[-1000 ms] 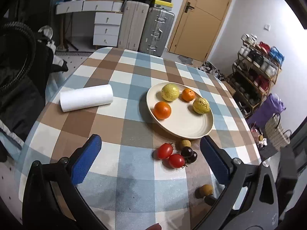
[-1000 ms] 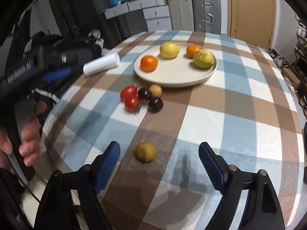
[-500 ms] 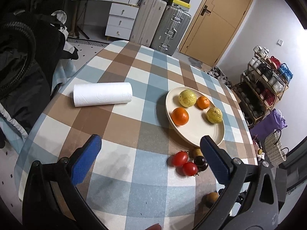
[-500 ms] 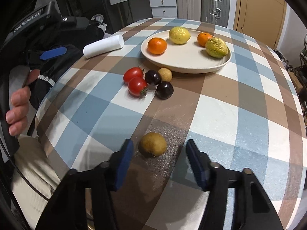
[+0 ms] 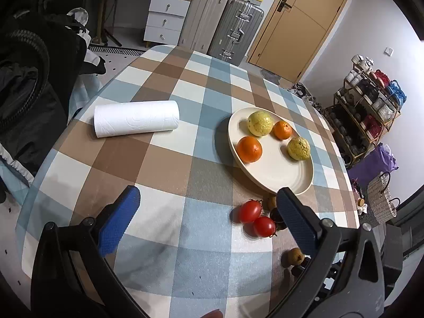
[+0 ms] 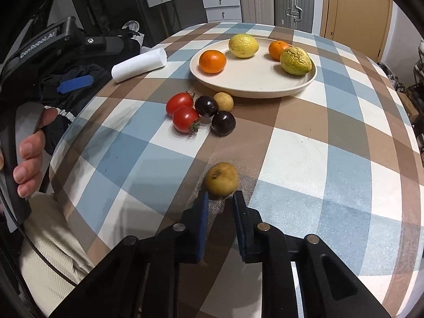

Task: Organize fruits
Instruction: 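Withdraw both grippers and move the right gripper toward a brown kiwi, then lower the right gripper onto the brown kiwi and close it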

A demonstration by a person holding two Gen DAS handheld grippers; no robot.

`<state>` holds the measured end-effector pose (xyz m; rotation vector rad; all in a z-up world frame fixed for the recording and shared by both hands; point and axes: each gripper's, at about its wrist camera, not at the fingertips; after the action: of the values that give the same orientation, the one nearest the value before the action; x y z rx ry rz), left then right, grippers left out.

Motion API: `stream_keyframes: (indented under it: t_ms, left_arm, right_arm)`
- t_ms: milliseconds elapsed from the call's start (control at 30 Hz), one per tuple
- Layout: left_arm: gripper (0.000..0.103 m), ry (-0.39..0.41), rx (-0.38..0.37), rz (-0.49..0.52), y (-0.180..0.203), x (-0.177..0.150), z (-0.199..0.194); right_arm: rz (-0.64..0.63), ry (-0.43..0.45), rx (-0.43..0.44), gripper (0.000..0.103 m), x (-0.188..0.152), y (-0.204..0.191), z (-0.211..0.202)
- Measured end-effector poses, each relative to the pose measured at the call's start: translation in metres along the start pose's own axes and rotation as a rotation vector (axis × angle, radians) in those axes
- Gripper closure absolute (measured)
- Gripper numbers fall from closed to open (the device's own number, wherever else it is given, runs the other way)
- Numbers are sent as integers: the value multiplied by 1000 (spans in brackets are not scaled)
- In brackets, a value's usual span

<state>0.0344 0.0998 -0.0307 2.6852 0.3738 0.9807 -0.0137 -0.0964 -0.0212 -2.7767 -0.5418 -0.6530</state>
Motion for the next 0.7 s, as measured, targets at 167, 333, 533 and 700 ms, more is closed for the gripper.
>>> stream_keyframes:
  t_ms: [167,333,533,700]
  left_arm:
    - [0,-11,-9,3,2,-2,2]
    - [0,-16,-14,8,4,-3,4]
    - [0,-17,-15,7,3,-3,3]
    - [0,-23,-16,14,6,-4,4]
  right_arm:
    - [11,-2,-1,83,1,3,1]
    - [4,15,-4,64,2,1,1]
    - [-2,22,22,64,8,-4,7]
    - [-36,14,20,68,8,-12,11]
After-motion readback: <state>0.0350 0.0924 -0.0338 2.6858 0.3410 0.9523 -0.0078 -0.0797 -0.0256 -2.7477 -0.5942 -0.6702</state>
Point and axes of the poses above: each gripper's, at about its wrist camera, not at the fingertips, and z roughly the way its jaws point, y to its right, x to its top, and after that the axes turned 1 degree about -x, right-handed
